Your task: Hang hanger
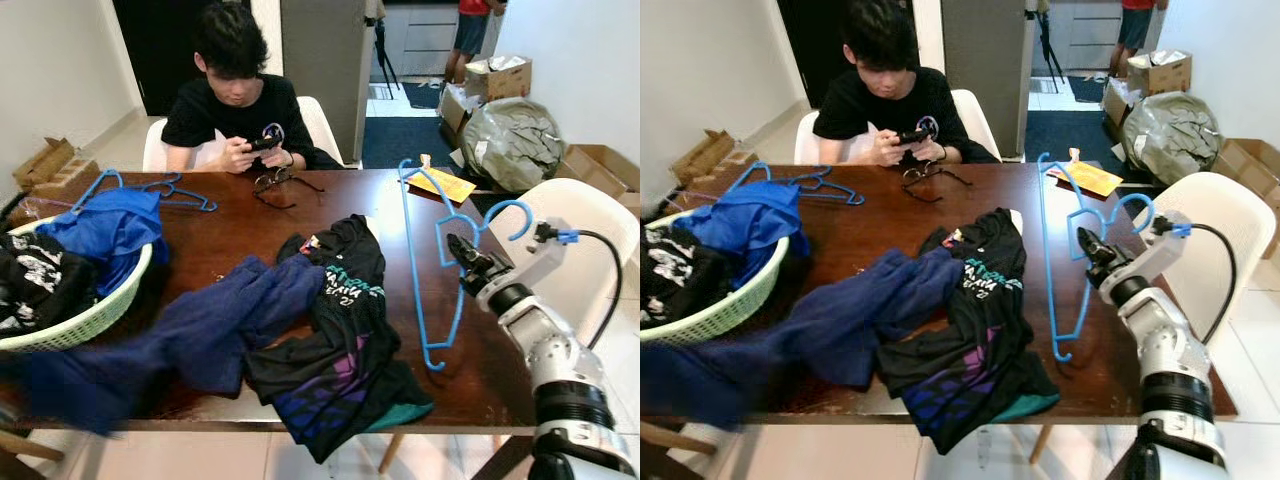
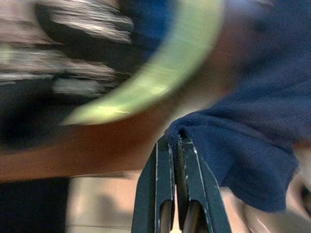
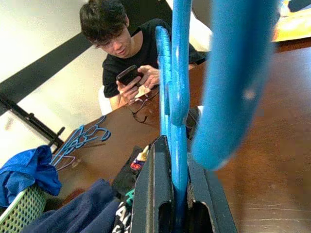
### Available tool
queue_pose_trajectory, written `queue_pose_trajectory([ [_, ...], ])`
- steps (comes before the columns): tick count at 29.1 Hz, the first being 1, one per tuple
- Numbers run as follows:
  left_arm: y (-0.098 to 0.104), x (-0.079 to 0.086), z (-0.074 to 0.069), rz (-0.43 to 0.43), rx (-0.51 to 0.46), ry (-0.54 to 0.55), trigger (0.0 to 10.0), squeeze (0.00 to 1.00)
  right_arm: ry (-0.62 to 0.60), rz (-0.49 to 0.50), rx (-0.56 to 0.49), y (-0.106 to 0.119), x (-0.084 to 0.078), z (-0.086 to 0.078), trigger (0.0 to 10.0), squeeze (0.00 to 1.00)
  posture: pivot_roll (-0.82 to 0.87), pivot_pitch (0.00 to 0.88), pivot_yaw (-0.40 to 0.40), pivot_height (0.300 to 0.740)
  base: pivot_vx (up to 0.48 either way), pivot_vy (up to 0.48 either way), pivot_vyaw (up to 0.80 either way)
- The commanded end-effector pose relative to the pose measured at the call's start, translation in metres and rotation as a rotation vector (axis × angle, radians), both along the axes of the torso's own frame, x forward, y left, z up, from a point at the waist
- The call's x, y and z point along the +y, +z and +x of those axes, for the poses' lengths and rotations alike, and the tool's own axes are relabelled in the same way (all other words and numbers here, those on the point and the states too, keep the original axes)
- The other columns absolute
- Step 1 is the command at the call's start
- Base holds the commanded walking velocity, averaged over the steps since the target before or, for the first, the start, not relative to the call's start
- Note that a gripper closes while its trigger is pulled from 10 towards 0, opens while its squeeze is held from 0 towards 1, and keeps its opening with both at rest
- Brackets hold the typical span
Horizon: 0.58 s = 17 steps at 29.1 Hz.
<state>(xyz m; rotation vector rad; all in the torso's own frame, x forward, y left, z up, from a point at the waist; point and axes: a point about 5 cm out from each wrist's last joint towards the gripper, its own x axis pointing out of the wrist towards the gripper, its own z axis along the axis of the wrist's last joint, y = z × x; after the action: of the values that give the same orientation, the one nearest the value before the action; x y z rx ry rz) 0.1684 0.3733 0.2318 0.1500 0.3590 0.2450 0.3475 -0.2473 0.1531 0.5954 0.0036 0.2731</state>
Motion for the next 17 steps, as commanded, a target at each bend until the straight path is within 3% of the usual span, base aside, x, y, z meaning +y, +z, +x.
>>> queue_pose_trajectory([
  [1,-0.013,0.016,-0.006,-0.08,-0.066,0.162,0.0,0.0,0.019,0.006,0.014,-0.002,0.002,0.001,10.0,0.0,0.09,0.0,-0.03,0.735,0.0,0.0,0.0],
  [6,-0.027,0.022,-0.01,-0.122,-0.08,0.261,0.0,0.0,0.021,0.001,0.018,-0.002,0.001,0.0,10.0,0.0,0.09,0.0,-0.032,0.735,0.0,0.0,0.0],
  [7,-0.043,0.023,-0.014,-0.121,-0.018,0.297,2.4,0.0,0.019,-0.003,0.022,-0.003,0.0,-0.001,10.0,0.0,0.08,0.0,-0.034,0.735,0.0,0.0,0.0],
  [8,-0.059,0.019,-0.015,-0.125,0.048,0.301,10.0,0.0,0.018,-0.006,0.025,-0.003,-0.001,-0.001,10.0,0.0,0.08,0.0,-0.034,0.735,0.0,0.0,0.0],
  [11,-0.071,0.014,-0.014,-0.133,0.093,0.297,10.0,0.0,0.017,-0.009,0.026,-0.003,-0.002,-0.001,10.0,0.0,0.08,0.0,-0.033,0.735,0.0,0.0,0.0],
  [12,-0.08,0.006,-0.01,-0.143,0.124,0.268,10.0,0.59,0.018,-0.011,0.027,-0.003,-0.002,-0.002,10.0,0.0,0.07,0.0,-0.033,0.735,0.0,0.0,0.0],
  [14,-0.08,0.006,-0.01,-0.143,0.124,0.268,10.0,0.59,0.018,-0.011,0.027,-0.003,-0.002,-0.002,10.0,0.0,0.07,0.0,-0.033,0.735,0.0,0.0,0.0],
  [15,-0.085,-0.003,-0.004,-0.149,0.139,0.238,10.0,1.0,0.019,-0.012,0.028,-0.003,-0.002,-0.002,10.0,0.0,0.07,0.0,-0.033,0.735,0.0,0.0,0.0],
  [17,-0.088,-0.008,-0.001,-0.142,0.153,0.214,10.0,1.0,0.019,-0.013,0.029,-0.003,-0.002,-0.002,10.0,0.0,0.07,0.0,-0.033,0.735,0.0,0.0,0.0],
])
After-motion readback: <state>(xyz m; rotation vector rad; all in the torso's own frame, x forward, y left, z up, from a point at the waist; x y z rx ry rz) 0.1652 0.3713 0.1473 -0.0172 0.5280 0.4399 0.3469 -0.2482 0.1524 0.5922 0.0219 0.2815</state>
